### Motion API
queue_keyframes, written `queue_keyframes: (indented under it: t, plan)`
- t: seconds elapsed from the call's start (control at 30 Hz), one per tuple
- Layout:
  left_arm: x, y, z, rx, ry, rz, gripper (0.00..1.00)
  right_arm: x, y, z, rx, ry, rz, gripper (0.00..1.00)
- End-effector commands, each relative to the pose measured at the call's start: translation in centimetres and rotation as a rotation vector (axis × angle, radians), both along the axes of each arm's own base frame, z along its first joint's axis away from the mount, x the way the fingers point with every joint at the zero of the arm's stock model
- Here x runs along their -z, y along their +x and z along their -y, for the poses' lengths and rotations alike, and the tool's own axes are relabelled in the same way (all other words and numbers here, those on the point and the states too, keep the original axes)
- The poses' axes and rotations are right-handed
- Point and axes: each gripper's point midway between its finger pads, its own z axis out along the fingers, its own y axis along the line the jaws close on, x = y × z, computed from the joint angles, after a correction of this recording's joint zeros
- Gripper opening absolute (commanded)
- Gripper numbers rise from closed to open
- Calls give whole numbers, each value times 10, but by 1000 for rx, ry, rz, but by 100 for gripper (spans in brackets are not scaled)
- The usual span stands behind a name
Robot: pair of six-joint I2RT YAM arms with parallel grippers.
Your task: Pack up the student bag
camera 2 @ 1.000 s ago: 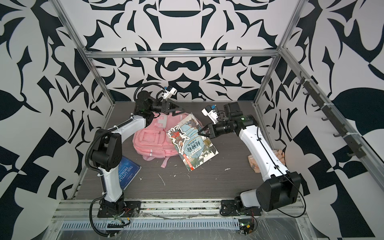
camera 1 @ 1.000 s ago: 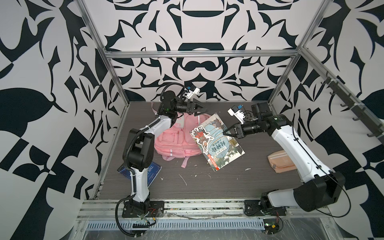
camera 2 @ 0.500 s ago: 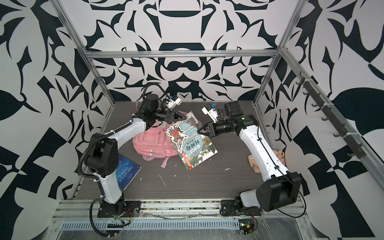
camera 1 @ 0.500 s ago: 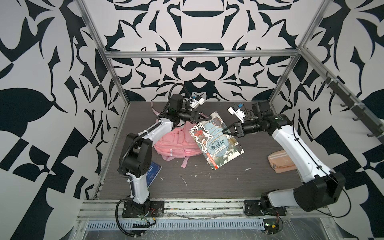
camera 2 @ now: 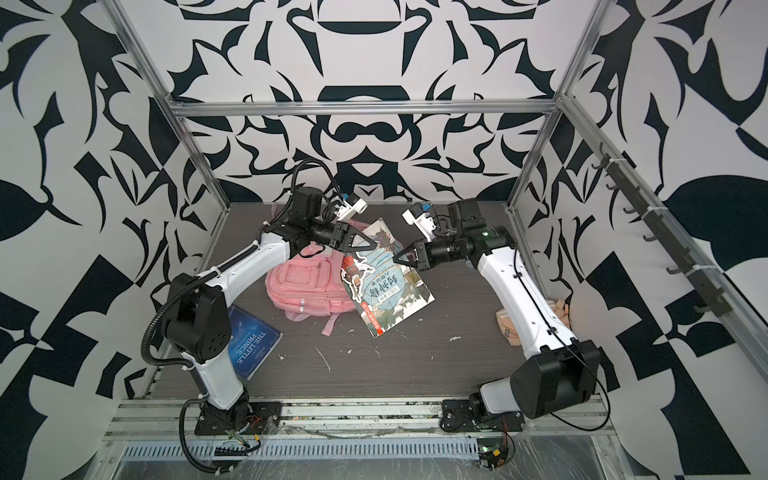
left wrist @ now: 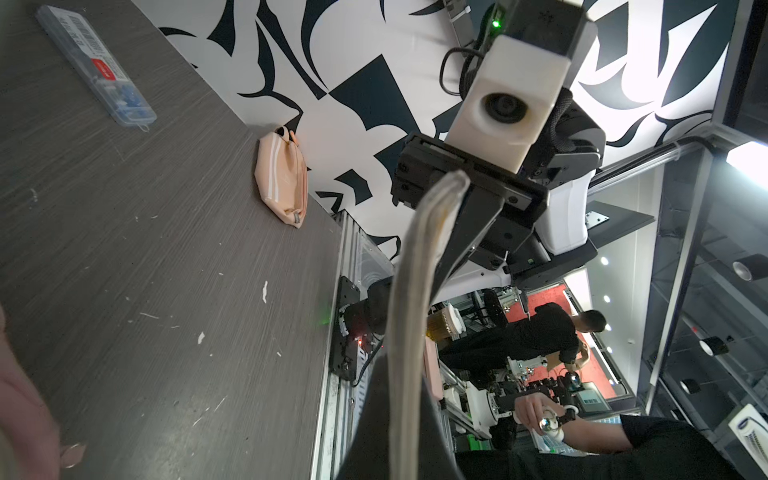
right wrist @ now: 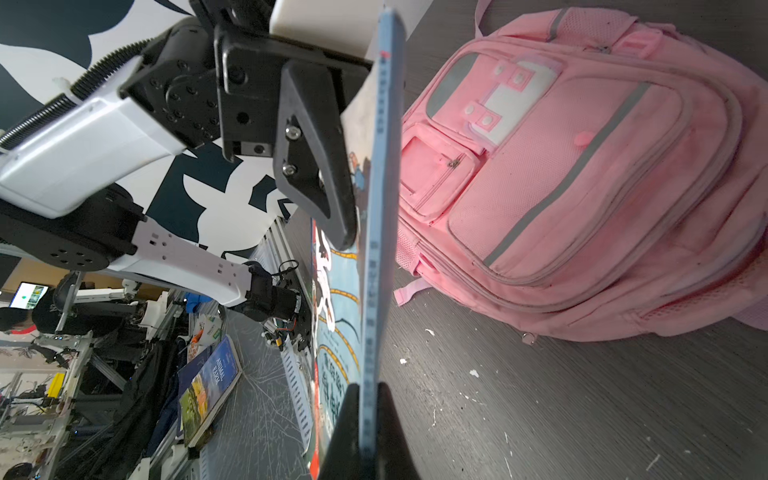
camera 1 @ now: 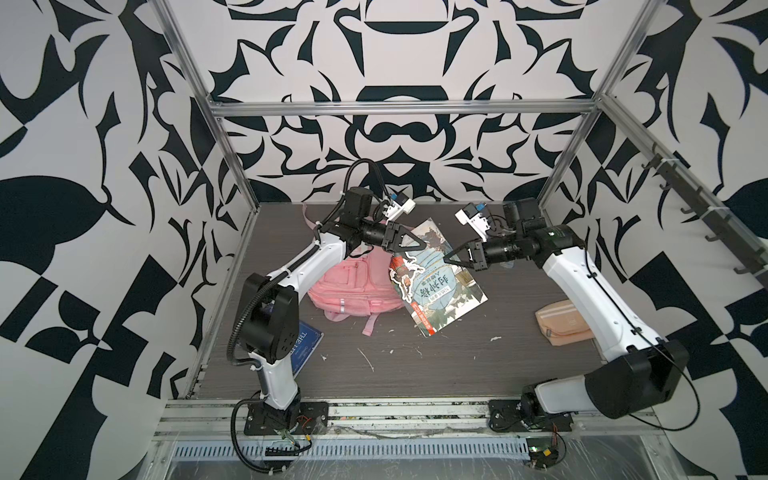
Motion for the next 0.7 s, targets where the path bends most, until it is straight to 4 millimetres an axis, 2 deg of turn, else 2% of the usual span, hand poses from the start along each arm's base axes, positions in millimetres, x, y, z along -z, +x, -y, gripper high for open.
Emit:
queue_keyframes:
  t: [0.0,0.1,0.2,0.27,0.4,0.47,0.5,0.6,0.67]
  plan:
    - [-18,-12,-8,18,-18,19,0,-39,5,3,17,19,151,11]
    - [-18,-9,-12,-9,-7,9,0,-38,9,9,72,-10,164,35]
    - [-20,10,-20,-111,15,-18,0,-42,9,18,136,-18,188,59]
    - [-21,26,-28,-190,22,-45,0,-52,11,31,211,11,204,80]
    - [-31,59,-46,-340,-33,-114,0,-66,19,68,382,114,189,83]
    - [-40,73,-52,-389,-76,-154,0,-67,18,80,460,189,168,84]
    - [-44,77,-52,-402,-85,-163,0,-66,17,81,478,214,153,84]
    - [-54,86,-52,-454,-94,-168,0,-42,15,73,487,260,59,99]
    - [-59,91,-52,-468,-105,-173,0,-26,11,63,464,224,50,99]
